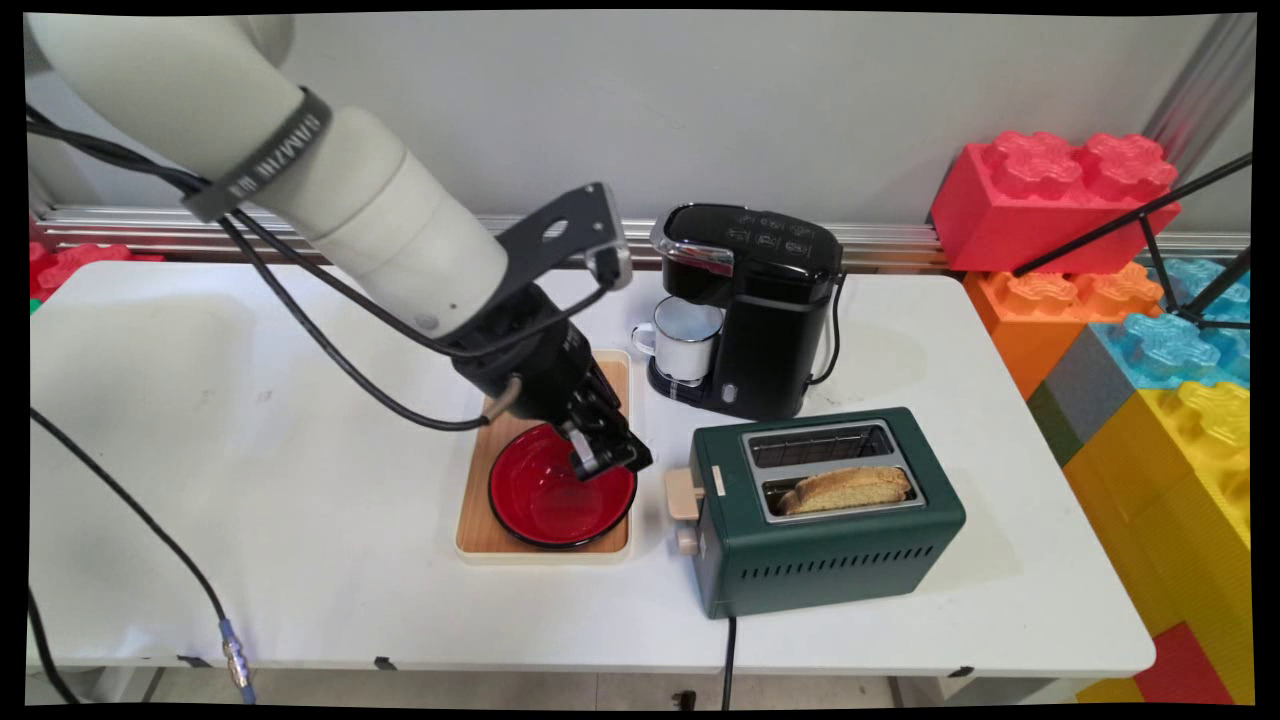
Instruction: Press the toaster switch
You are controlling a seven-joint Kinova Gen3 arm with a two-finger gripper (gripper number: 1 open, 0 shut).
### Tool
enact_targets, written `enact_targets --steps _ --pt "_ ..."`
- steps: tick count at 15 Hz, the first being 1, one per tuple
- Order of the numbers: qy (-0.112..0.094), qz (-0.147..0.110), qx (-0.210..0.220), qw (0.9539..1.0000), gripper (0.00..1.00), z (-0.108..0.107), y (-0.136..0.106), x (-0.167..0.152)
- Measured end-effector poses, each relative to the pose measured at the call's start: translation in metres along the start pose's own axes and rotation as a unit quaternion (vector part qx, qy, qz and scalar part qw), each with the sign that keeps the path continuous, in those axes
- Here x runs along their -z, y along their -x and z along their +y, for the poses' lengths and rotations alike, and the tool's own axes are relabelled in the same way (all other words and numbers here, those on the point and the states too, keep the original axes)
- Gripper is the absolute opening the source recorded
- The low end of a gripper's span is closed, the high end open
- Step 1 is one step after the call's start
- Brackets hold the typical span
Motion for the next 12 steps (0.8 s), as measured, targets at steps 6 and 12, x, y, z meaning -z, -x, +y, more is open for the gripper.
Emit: enact_targets --steps 6,12 --pt "0.002 0.004 0.001 1.0000 0.00 0.002 -0.004 -0.027" --pt "0.003 0.002 0.000 1.0000 0.00 0.002 -0.001 -0.047"
